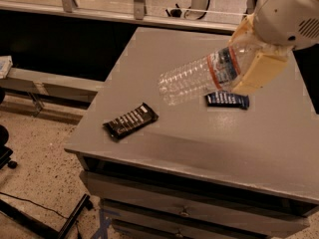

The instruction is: Place water bottle upright

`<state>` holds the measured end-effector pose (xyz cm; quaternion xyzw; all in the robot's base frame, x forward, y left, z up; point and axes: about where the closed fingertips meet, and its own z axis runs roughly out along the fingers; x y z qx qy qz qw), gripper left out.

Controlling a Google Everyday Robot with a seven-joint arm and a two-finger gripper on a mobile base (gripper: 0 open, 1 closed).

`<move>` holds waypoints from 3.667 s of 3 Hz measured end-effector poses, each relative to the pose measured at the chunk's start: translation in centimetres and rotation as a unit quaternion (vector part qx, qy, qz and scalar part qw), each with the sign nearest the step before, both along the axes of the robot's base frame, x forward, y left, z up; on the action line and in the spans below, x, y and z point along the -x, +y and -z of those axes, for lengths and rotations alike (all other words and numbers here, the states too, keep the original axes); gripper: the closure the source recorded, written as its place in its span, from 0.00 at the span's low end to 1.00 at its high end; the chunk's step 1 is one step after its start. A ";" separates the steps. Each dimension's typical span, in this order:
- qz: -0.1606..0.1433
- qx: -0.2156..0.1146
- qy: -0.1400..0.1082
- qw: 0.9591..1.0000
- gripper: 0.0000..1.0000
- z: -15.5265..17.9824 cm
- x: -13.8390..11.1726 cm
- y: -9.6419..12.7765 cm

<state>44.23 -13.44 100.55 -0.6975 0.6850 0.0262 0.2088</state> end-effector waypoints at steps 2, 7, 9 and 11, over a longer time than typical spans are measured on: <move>0.021 0.088 -0.012 0.996 1.00 0.5 -1.1 2.3; 0.019 0.275 -0.070 0.959 1.00 0.3 -1.3 -0.9; 0.000 0.345 -0.086 0.935 1.00 0.4 -1.6 -2.2; -0.029 0.412 -0.124 0.902 1.00 0.1 -1.2 -2.9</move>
Offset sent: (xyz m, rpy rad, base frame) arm 0.0148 0.0332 -0.0165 -0.3137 -0.0070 -0.0771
